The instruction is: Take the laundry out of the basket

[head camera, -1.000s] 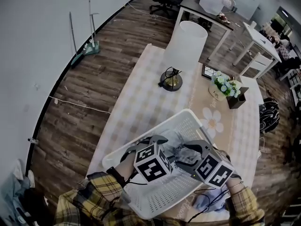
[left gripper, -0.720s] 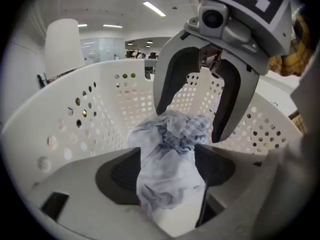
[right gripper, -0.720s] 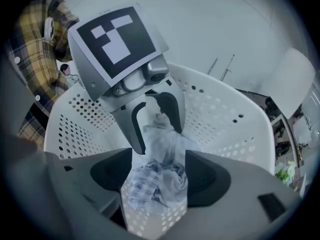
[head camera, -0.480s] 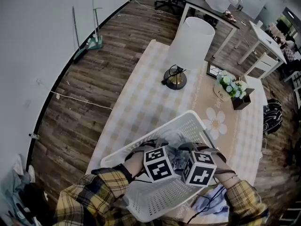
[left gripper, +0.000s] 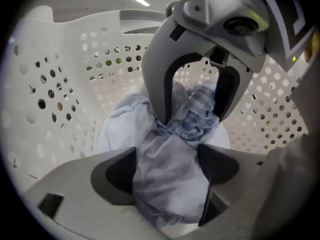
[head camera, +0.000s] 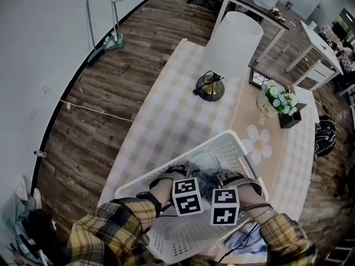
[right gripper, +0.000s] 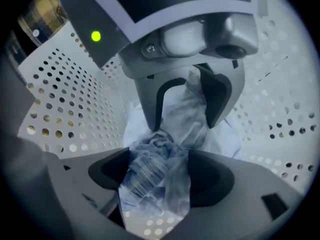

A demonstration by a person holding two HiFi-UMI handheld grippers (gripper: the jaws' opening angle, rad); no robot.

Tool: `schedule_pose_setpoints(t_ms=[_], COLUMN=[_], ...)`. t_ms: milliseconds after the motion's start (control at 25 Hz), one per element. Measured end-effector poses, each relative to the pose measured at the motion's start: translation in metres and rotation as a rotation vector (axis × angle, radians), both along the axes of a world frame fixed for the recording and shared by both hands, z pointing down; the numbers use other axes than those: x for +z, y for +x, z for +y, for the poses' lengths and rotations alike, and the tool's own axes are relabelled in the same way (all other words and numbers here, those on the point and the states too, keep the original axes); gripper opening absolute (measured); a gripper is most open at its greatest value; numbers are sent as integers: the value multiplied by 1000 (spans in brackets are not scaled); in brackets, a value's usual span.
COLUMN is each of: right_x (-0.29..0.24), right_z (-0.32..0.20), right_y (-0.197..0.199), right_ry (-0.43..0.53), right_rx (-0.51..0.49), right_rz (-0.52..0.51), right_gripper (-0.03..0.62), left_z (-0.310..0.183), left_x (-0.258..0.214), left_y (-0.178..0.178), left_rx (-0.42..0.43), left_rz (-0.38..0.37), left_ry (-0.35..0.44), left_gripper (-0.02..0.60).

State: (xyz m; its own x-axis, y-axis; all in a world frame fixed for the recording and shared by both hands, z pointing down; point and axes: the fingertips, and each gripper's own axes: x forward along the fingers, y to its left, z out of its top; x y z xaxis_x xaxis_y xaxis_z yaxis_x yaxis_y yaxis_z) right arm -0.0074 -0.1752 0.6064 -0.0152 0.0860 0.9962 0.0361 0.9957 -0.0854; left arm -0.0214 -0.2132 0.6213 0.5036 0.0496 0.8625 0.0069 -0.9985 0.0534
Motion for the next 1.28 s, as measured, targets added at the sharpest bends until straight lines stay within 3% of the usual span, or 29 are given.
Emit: schedule_pose_setpoints(t_ms=[160, 360, 680, 1080, 1280], right_x=[18, 26, 20, -16, -41], right_z=[5, 6, -4, -24, -32], right_y=[3, 3, -2, -17, -25], right_ry=[-13, -28, 14, 57, 104], right_rx=[-33, -23, 16, 166, 200], right_rz=[23, 23, -5, -76, -112], right_gripper=[391, 355, 200, 176, 172], left_z=[1, -3, -6, -16, -21], left_x=[8, 10, 5, -22, -45], left_y=[0, -1, -3, -10, -14], left_rx=[8, 15, 80, -79, -102], left_rz=[-4, -18, -72, -34, -27], left_ry=[14, 52, 139, 24, 41], left_gripper=[424, 369, 103, 77, 74])
